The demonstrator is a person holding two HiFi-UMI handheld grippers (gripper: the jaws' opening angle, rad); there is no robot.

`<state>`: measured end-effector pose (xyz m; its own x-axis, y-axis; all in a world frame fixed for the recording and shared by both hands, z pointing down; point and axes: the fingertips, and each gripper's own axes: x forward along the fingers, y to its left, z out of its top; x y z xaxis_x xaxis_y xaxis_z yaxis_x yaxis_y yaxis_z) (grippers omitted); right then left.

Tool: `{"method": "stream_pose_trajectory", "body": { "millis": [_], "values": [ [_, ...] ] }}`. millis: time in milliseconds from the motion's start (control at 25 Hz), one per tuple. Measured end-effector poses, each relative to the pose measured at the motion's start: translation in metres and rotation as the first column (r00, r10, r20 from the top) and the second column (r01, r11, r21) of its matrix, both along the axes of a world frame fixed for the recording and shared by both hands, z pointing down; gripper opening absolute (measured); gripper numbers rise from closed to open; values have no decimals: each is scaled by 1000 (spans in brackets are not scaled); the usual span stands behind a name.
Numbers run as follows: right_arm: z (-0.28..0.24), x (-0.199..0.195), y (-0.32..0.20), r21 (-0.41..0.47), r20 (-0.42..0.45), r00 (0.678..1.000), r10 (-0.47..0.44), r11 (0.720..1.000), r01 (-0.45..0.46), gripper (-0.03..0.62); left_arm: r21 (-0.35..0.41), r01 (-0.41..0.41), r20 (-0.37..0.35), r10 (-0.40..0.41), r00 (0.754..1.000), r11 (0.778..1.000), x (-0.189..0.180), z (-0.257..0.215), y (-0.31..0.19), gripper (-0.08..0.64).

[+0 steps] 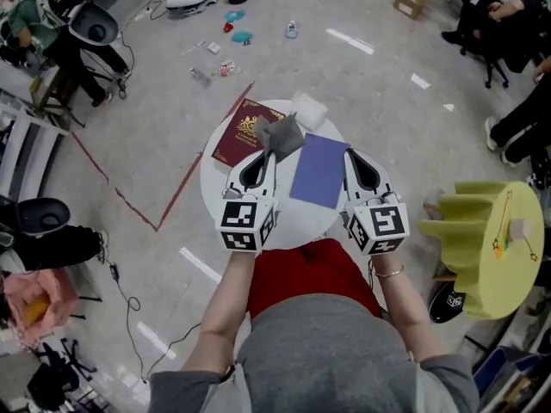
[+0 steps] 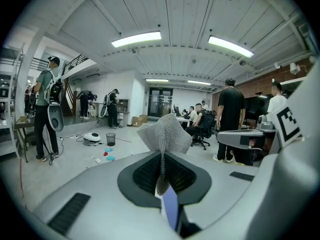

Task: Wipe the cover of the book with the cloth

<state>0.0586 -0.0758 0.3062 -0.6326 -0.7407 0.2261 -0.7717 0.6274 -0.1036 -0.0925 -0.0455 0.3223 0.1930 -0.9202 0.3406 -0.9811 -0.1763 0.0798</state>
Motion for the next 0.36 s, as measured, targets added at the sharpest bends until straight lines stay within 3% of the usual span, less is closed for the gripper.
{"method": "stream_pose_trajectory", "body": {
  "millis": [360],
  "values": [
    [-5,-12,-2,11,6,1000,-13,1000,13,28,15,-4,10,3,1000,1000,-6,-7,0,23]
  ]
}}
